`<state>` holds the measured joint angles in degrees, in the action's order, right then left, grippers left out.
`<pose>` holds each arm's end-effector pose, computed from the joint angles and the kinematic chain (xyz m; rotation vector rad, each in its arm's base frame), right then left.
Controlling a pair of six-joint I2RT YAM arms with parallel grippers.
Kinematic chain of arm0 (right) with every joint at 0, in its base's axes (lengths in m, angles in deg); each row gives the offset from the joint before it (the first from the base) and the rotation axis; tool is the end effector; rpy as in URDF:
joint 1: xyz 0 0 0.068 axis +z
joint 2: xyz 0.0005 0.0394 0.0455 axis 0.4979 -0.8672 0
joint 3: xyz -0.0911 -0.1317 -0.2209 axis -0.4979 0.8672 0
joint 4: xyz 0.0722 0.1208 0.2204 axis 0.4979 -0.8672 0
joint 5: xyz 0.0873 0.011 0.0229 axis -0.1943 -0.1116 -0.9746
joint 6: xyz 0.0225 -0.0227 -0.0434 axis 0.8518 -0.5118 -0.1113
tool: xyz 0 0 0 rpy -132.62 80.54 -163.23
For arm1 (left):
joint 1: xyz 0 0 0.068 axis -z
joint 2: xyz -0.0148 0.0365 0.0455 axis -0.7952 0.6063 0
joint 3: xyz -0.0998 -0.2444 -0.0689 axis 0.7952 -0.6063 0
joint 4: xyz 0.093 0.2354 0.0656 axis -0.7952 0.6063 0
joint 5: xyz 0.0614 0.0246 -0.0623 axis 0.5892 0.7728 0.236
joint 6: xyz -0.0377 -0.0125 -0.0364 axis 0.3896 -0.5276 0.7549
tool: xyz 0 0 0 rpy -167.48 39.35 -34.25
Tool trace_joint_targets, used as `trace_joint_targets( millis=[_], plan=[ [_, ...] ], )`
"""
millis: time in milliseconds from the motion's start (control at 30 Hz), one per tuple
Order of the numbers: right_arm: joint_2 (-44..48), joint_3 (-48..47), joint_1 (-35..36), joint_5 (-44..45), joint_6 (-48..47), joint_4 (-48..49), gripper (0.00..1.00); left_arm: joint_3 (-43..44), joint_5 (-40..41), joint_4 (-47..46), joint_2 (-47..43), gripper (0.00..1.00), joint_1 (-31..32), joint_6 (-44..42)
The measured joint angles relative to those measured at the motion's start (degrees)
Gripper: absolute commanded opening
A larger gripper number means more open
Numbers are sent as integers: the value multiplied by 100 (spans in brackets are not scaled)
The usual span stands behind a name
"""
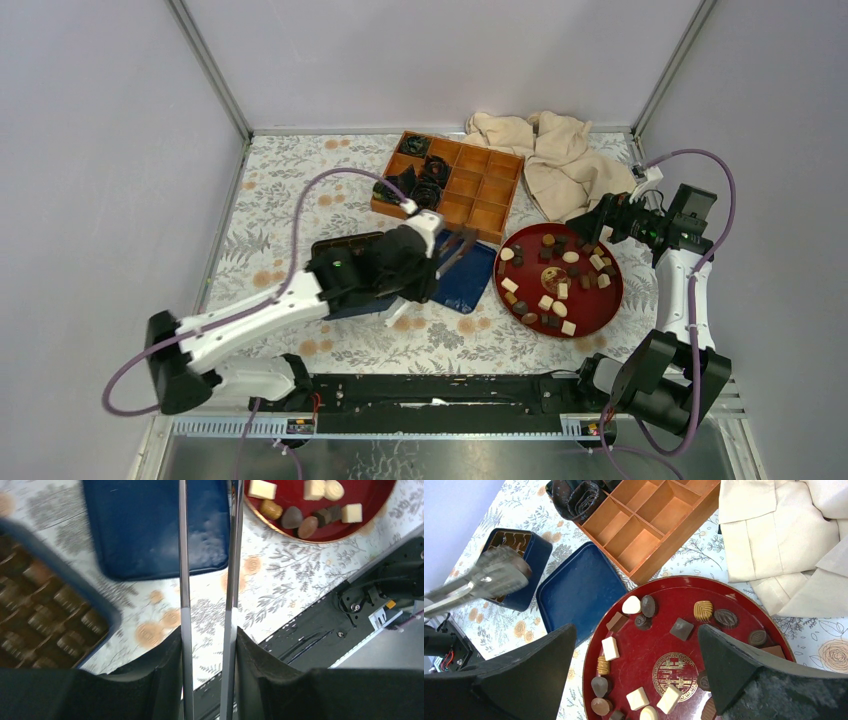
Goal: Pack the chocolate
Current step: Place the fake chocolate in the packing box.
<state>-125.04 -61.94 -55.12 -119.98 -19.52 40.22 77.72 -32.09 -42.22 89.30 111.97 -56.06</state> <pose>0.2381 -0.0784 0.2952 -0.3792 1.8883 0.6690 0.1447 -0.2353 0.3047 0.6071 2.3641 -0.5759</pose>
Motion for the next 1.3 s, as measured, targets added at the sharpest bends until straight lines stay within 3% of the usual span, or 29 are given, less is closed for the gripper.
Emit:
trace_joint_targets(
  millis=[233, 500, 933, 1300],
  plan=[
    [0, 0, 0, 0, 2, 0, 100, -269, 466, 1425, -1281, 0, -739, 503],
    [0, 0, 0, -20, 4, 2, 100, -439, 990, 2959, -1757, 0, -1202, 1005],
    [0, 0, 0, -98, 7, 2, 100, -789, 1213, 3178, -1368, 4, -1486, 975],
    [0, 7, 0, -245, 0, 7, 100, -748, 1215, 3180, -1394, 0, -1620, 855]
  ],
)
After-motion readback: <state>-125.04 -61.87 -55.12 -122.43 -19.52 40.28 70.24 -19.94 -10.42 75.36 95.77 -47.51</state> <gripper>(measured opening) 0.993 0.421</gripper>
